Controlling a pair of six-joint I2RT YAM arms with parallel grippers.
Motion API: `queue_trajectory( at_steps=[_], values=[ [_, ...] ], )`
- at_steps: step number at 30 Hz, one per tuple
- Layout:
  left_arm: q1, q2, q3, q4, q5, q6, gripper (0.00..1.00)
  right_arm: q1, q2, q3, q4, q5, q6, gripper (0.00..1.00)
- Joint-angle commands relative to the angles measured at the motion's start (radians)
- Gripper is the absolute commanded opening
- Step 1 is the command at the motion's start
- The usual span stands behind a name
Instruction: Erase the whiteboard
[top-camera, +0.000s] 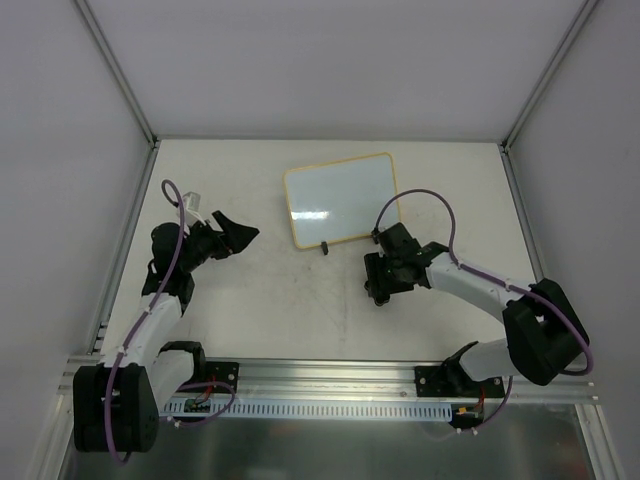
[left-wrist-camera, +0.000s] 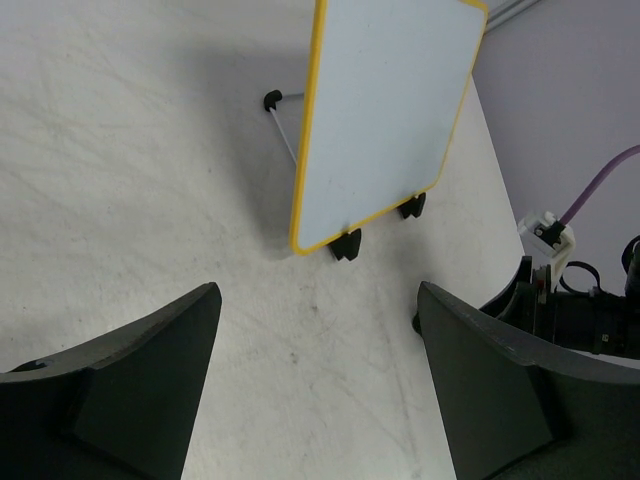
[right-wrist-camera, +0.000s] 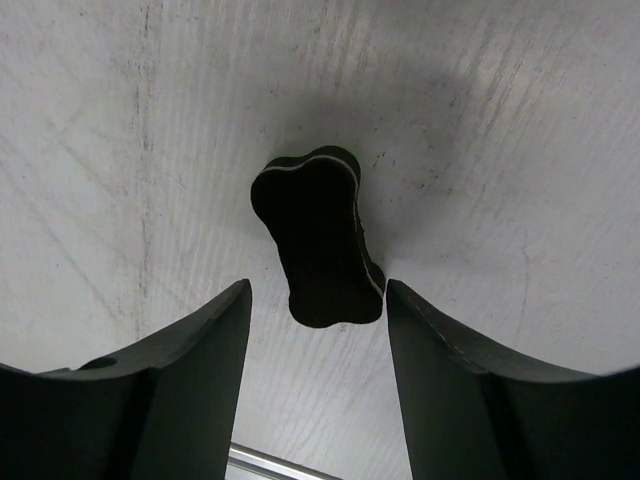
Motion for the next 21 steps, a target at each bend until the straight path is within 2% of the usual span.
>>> queue_trajectory(
  at_steps=[1, 7, 11, 13, 14, 19, 20, 21],
  values=[
    [-0.008, -0.048, 0.001, -0.01, -0.021, 0.017, 0.8, 0.016, 0.006, 0.01, -0.017, 0.055, 0.009, 0.6],
    [-0.008, -0.079, -0.005, -0.027, -0.028, 0.011, 0.8, 0.025, -0.044, 0.004, -0.006, 0.076, 0.017, 0.61],
    [-0.008, -0.106, -0.002, -0.049, -0.024, 0.003, 0.81, 0.025, -0.164, 0.007, -0.003, 0.093, -0.006, 0.62],
    [-0.032, -0.12, 0.01, -0.075, -0.008, 0.003, 0.88, 0.024, -0.243, 0.014, 0.003, 0.109, -0.026, 0.62],
    [-0.034, -0.123, 0.015, -0.084, -0.008, 0.003, 0.88, 0.025, -0.27, 0.014, 0.006, 0.116, -0.037, 0.62],
    [-0.034, -0.163, 0.021, -0.124, -0.021, 0.011, 0.89, 0.025, -0.469, -0.012, 0.092, 0.246, -0.101, 0.7],
    [-0.035, -0.166, 0.02, -0.127, -0.025, 0.013, 0.89, 0.025, -0.5, -0.022, 0.106, 0.274, -0.101, 0.77],
    [-0.035, -0.172, 0.018, -0.127, -0.027, 0.013, 0.89, 0.025, -0.528, -0.033, 0.126, 0.3, -0.1, 0.8]
  ],
)
